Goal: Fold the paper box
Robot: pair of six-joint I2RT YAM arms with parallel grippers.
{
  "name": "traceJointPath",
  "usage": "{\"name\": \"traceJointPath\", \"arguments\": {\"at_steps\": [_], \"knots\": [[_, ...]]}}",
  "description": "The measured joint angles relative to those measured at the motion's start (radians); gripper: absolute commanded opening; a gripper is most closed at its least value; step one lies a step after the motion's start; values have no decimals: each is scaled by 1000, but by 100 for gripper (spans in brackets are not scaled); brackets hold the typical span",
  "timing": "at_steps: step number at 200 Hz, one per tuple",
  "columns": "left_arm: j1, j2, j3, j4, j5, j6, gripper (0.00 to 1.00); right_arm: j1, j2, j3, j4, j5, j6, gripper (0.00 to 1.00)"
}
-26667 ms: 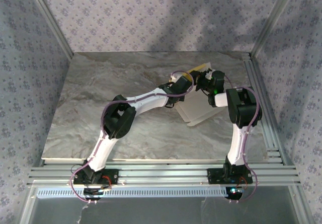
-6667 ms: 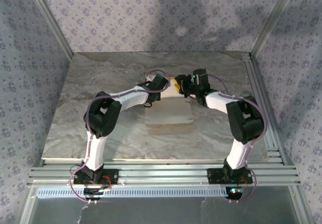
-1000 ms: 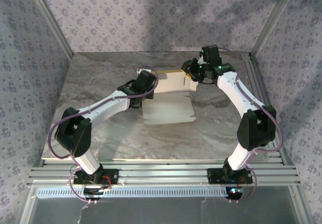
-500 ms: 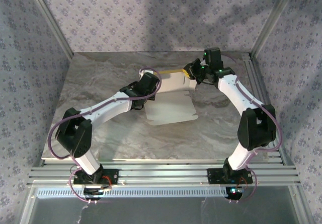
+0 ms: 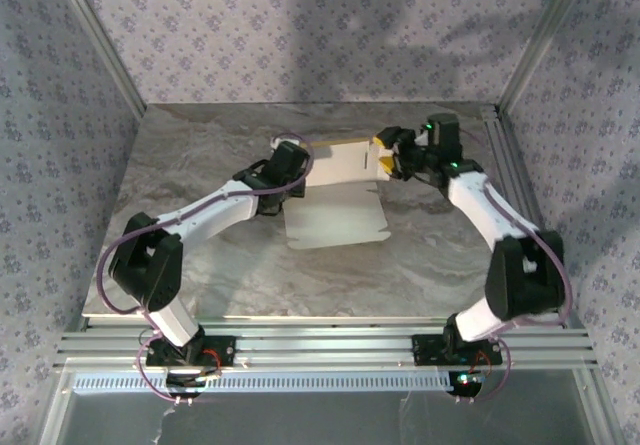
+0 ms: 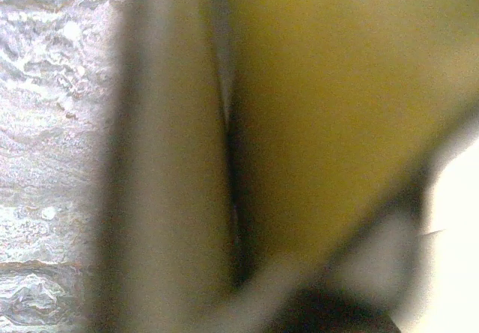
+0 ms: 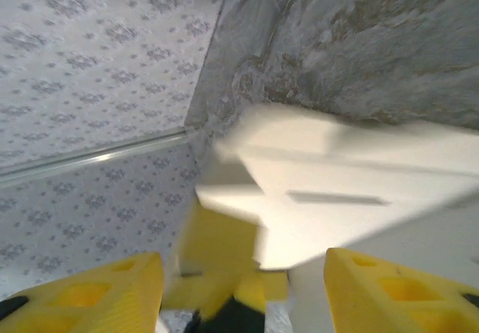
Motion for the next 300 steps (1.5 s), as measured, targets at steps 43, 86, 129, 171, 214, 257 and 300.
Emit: {"name": "traceJointPath", "arguments": {"at_steps": [43, 86, 129, 171, 214, 257, 300], "knots": [[220, -85, -85, 116, 263, -106, 0, -129, -227, -193, 65, -56, -92, 47], [286, -117, -189, 268, 448, -209, 0, -114, 2, -288, 259, -158, 3, 48], [277, -131, -274, 374, 516, -269, 0, -74, 167, -250, 479, -206, 180, 49], [260, -131, -285, 410, 522, -281, 0, -13, 190, -158, 591, -220, 274, 48], [245, -131, -285, 418, 521, -281, 0, 12, 198, -130, 632, -221, 312, 42], [240, -131, -285, 406, 497, -280, 0, 29, 198, -130, 631, -219, 314, 40], [230, -131, -281, 385, 461, -277, 0, 37, 197, -130, 623, -213, 311, 38]]}}
